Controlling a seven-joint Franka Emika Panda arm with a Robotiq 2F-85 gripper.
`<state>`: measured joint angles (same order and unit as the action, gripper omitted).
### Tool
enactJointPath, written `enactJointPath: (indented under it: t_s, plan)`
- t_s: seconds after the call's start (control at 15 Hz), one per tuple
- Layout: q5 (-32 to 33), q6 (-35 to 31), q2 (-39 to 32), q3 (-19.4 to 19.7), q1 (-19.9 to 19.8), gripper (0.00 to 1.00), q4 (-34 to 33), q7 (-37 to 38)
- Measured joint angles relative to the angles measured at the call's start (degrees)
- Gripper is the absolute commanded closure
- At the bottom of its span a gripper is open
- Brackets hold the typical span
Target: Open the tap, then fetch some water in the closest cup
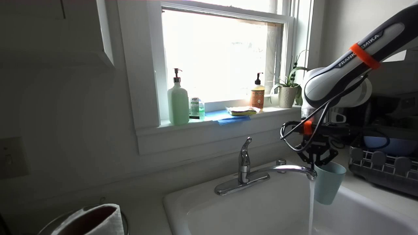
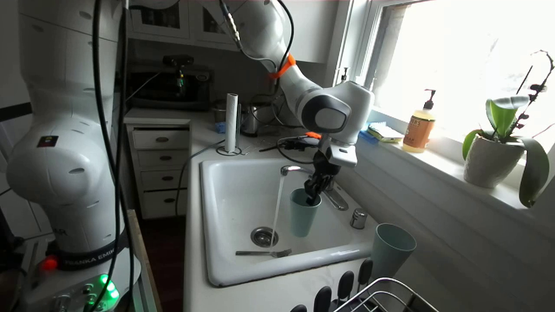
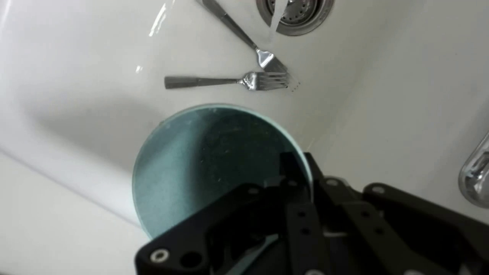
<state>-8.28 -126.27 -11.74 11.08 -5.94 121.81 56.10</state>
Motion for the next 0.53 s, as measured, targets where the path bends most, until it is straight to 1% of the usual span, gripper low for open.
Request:
enactJointPath:
  t_s: [0.13,0.4,0.53]
  plan:
    - [2.7,3.0,1.8,0.5,-0.7,0.99,-0.7,-4.9]
    - [6.4,9.9,5.1,1.2,-2.4,0.99,-2.4,-17.3]
    - [8.5,11.4,6.1,1.6,-3.2,0.99,-2.7,-23.7]
